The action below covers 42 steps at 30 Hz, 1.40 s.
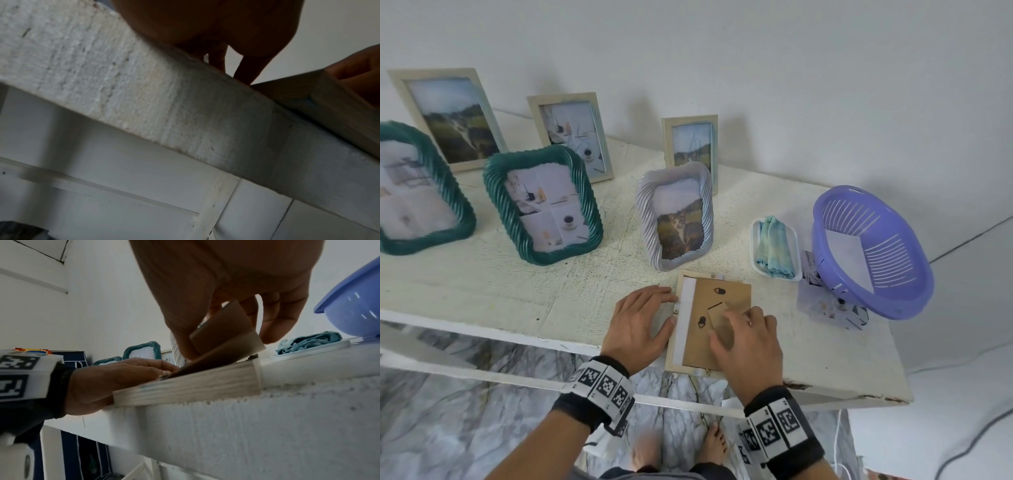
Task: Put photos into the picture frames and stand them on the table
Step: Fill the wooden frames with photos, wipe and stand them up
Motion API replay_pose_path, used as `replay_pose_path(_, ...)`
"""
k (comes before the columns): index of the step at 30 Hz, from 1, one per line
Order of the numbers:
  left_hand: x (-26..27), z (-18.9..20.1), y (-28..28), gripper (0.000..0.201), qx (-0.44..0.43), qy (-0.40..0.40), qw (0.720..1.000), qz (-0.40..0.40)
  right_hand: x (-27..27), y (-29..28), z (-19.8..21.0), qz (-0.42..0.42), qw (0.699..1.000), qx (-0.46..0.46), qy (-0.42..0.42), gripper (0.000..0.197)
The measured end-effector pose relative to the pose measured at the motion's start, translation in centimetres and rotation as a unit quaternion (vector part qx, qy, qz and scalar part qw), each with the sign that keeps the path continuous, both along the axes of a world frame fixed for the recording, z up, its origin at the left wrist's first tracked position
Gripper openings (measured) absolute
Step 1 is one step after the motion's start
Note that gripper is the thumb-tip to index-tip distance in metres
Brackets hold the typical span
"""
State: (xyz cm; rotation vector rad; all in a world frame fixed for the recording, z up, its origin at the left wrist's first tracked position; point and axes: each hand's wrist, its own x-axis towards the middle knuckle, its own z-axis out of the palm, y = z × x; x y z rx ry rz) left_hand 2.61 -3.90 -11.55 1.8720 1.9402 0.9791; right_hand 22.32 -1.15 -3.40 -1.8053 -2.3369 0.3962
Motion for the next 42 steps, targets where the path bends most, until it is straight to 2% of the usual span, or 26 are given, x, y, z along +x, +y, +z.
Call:
replay_pose_path(18,0.0,0.1,0.0,0.034,0.004,-0.004,1.000,0.000,-0.2,0.8,-0.6,-0.001,1.000,-0.014,0.020,0.038)
replay_pose_path(31,0.0,0.1,0.1,0.035,0.007,0.001,1.000,-0.003,-0.5,0.3,-1.5,0.027,0.999,0.002,-0.030,0.040)
replay_pose_path(34,-0.1,0.1,0.0,0.035,0.008,0.002,1.000,-0.002,-0.2,0.4,-1.3,0.052,0.998,-0.024,-0.002,0.040)
replay_pose_path(36,-0.1,0.0,0.0,0.036,0.004,0.004,1.000,-0.003,0.8,0.8,-1.2,0.057,0.994,-0.052,0.082,0.034)
replay_pose_path(38,-0.1,0.0,0.0,0.036,-0.001,0.007,1.000,-0.004,2.5,1.7,-1.5,0.027,0.984,-0.044,0.171,0.027)
replay_pose_path(40,-0.1,-0.1,0.0,0.036,0.000,0.009,1.000,-0.003,4.2,2.8,-2.0,0.017,0.983,-0.032,0.177,0.026)
replay_pose_path(42,-0.1,-0.1,0.1,0.035,0.000,0.010,1.000,-0.003,5.2,3.6,-2.3,0.042,0.982,-0.068,0.172,0.024)
